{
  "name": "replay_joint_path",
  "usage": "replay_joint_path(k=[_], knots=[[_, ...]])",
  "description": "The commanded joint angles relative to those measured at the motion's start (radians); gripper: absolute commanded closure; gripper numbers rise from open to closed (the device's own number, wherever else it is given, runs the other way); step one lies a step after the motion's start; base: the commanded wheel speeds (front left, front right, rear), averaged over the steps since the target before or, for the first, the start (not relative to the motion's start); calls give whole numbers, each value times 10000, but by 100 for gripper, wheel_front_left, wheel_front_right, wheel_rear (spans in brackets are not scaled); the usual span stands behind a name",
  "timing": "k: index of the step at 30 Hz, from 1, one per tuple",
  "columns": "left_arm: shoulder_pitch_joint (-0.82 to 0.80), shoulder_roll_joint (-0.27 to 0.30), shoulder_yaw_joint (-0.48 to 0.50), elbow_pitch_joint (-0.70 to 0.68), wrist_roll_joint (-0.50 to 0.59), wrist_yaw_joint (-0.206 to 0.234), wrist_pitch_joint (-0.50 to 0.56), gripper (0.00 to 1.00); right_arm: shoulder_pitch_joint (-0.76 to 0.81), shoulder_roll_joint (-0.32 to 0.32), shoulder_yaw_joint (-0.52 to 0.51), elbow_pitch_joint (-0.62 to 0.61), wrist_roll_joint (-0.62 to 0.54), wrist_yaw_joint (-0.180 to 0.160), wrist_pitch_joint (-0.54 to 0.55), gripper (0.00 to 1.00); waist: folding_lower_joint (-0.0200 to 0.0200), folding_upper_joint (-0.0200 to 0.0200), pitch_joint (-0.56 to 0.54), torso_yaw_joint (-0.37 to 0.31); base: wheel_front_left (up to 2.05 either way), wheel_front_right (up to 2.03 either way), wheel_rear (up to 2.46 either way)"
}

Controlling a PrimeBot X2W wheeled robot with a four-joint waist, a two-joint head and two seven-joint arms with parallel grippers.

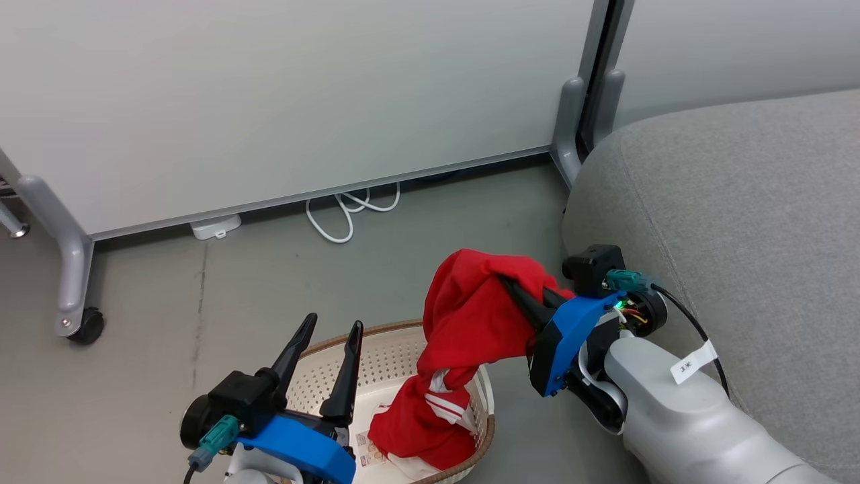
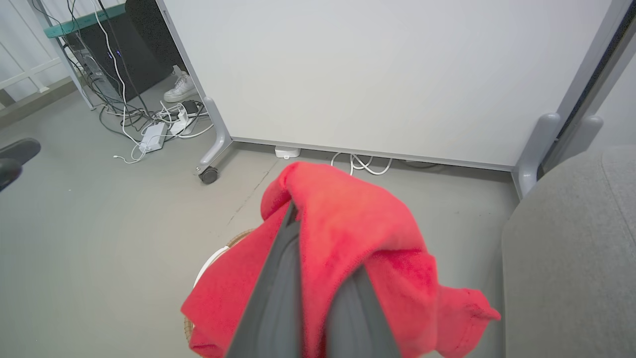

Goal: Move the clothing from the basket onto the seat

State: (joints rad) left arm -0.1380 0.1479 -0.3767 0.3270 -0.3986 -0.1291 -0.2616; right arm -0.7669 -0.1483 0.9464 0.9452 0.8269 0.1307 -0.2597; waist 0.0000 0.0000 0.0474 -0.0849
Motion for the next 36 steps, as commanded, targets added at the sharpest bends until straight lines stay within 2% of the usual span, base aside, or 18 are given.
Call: replay_joint_path(k=[1,9,18,28,36], knots=[[-136,63,-67,-40,-73,-19,-51,0,10,-28,-16,-18,-48,1,-56,100,0,0,27,-201,0,0,0],[-207,176,-66,-147,-167,-19,-49,0,-106,-69,-117,-108,-138,1,-62,100,0,0,150,-994,0,0,0],[-226,236,-2,-244,-193,-20,-49,0,-65,-210,-431,-377,-403,1,-66,100,0,0,224,-2407,0,0,0],[-299,290,-34,-280,-202,-19,-50,0,324,-589,-1226,-1008,-992,1,-62,100,0,0,378,-3827,0,0,0],[-290,339,-83,-286,-188,-19,-50,0,916,-905,-1907,-1613,-1443,1,-64,100,0,0,444,-4606,0,0,0]])
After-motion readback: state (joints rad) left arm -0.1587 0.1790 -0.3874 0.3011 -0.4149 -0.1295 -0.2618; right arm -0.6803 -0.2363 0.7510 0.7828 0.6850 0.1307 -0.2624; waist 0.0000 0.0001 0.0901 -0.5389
